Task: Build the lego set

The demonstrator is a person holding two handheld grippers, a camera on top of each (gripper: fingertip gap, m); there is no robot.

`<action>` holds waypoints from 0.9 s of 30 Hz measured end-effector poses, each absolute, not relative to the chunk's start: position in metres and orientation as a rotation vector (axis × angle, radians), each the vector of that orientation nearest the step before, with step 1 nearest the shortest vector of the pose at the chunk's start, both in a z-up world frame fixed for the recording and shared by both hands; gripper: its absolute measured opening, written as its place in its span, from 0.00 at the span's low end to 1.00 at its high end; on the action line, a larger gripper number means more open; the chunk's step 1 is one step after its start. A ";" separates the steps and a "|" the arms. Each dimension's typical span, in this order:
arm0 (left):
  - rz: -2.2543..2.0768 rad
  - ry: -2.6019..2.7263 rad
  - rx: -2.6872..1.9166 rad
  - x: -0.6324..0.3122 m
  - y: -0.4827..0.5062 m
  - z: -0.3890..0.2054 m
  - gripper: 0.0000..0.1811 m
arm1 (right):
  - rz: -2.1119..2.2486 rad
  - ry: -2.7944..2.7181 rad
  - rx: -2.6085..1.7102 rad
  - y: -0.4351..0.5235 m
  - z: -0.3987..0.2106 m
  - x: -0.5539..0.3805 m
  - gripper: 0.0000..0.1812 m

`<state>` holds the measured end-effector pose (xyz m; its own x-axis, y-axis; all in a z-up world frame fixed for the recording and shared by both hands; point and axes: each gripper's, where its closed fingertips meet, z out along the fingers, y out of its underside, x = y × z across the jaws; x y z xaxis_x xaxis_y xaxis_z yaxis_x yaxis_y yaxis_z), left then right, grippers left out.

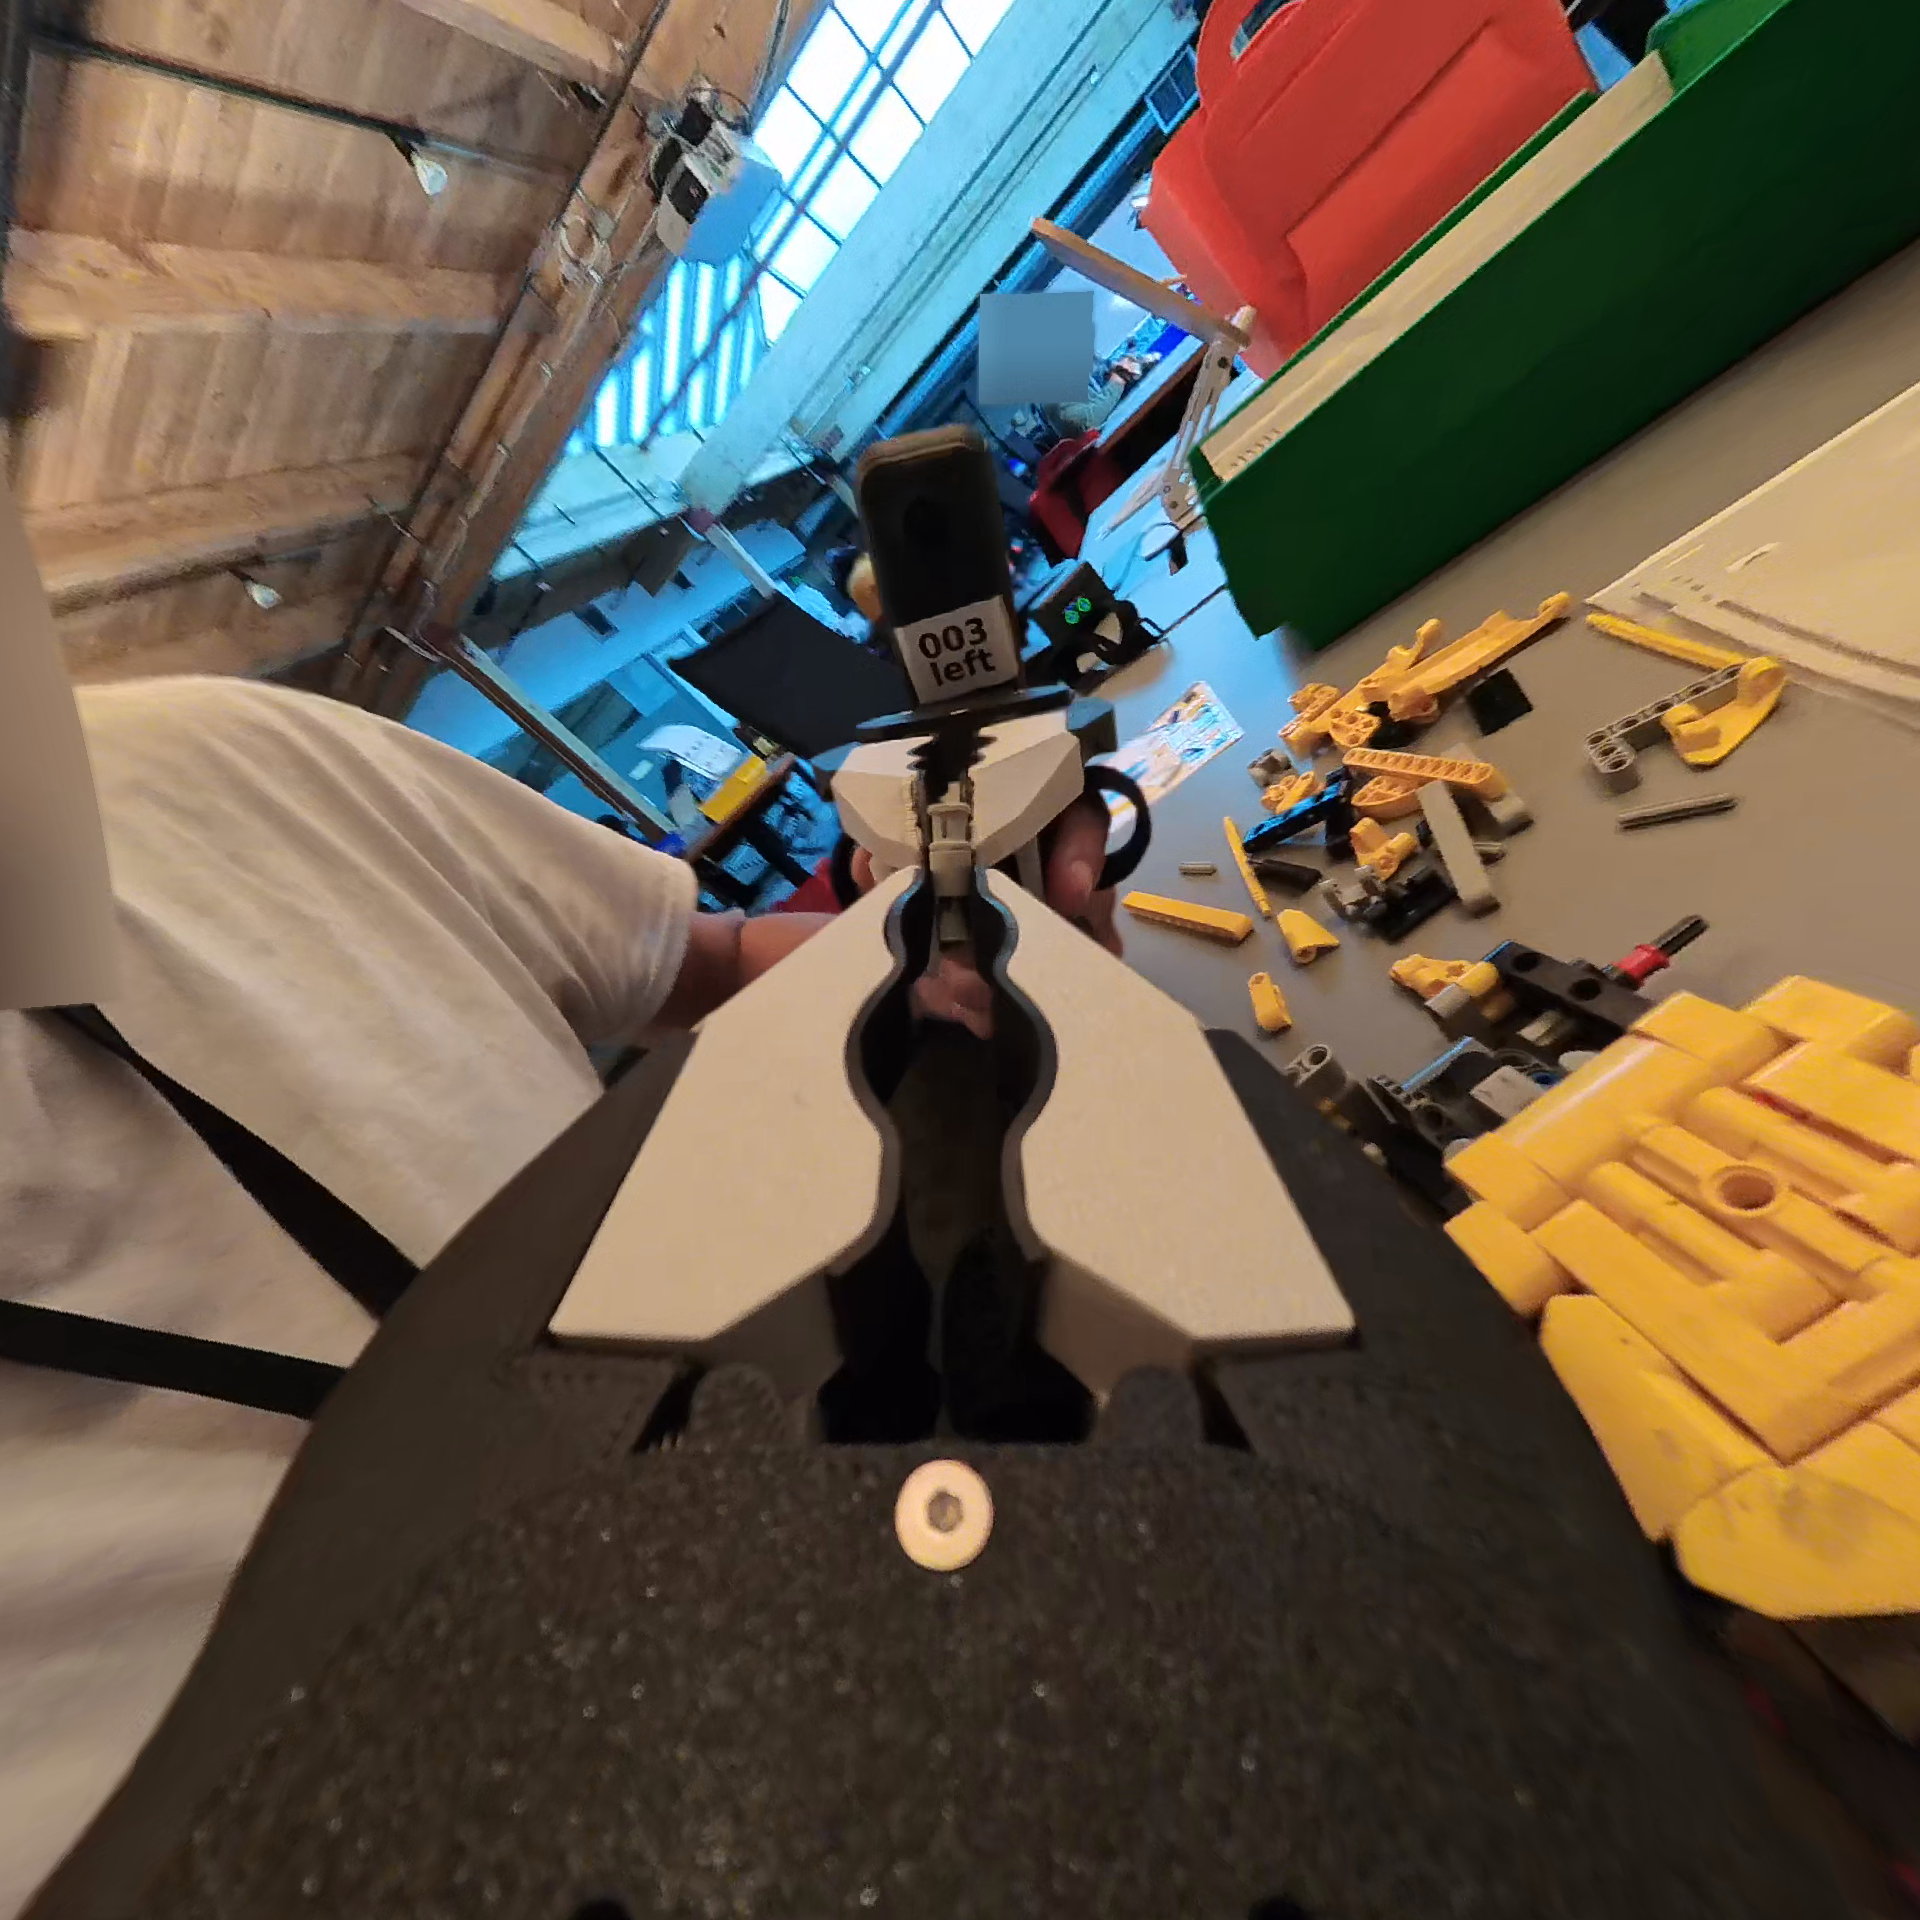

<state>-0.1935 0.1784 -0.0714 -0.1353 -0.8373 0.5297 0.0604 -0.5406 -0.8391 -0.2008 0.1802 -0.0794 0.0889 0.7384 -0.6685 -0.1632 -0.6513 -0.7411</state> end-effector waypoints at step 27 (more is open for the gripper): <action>-1.702 1.011 -1.436 -0.196 0.165 -0.075 0.02 | 1.659 -0.651 -1.659 0.173 -0.075 -0.195 0.03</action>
<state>-0.1963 0.1652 -0.0752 -0.1585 -0.8751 0.4573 0.0168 -0.4655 -0.8849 -0.1946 0.1726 -0.0750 0.0568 0.7635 -0.6434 -0.1220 -0.6343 -0.7634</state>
